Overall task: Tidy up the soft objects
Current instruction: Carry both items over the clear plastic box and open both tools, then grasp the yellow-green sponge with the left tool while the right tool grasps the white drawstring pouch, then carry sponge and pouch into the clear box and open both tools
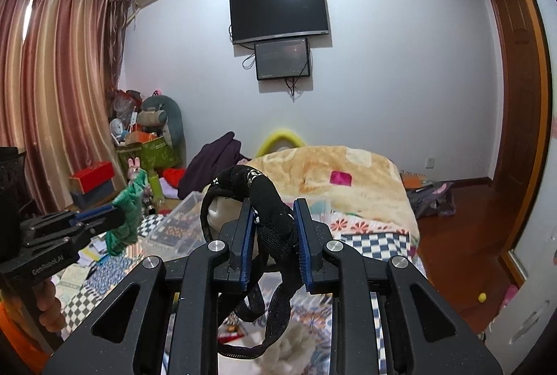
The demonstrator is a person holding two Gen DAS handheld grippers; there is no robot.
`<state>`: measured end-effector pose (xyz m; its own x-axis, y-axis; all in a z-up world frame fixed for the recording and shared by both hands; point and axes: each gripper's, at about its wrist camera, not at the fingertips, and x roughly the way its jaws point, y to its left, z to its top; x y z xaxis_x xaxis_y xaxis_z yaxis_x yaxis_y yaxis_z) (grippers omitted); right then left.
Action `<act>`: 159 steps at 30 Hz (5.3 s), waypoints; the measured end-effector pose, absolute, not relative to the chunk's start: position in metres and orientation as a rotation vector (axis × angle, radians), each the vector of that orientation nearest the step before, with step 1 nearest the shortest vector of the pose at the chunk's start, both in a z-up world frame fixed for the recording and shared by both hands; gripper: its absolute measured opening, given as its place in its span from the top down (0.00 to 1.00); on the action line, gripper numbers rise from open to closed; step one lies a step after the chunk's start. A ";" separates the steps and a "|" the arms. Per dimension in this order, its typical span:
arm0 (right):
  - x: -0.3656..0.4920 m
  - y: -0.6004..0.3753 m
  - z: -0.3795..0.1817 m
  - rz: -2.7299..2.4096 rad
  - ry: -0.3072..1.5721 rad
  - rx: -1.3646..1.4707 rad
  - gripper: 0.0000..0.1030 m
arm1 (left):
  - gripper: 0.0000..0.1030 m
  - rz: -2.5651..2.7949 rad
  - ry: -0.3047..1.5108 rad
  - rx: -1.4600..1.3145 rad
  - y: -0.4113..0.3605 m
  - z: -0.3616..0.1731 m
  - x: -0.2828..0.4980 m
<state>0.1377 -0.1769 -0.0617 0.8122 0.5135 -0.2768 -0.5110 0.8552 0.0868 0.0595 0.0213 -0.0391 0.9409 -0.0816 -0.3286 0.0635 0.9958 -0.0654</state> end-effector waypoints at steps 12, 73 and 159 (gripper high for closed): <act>0.175 -0.156 -0.077 0.549 0.375 -0.058 0.81 | 0.85 -0.077 0.406 -0.058 0.025 -0.056 0.116; 0.125 -0.170 -0.129 0.557 0.543 -0.117 0.13 | 0.32 -0.078 0.615 -0.057 0.023 -0.145 0.087; 0.192 -0.106 -0.111 0.598 0.544 -0.264 0.43 | 0.43 -0.010 0.607 -0.028 0.035 -0.109 0.151</act>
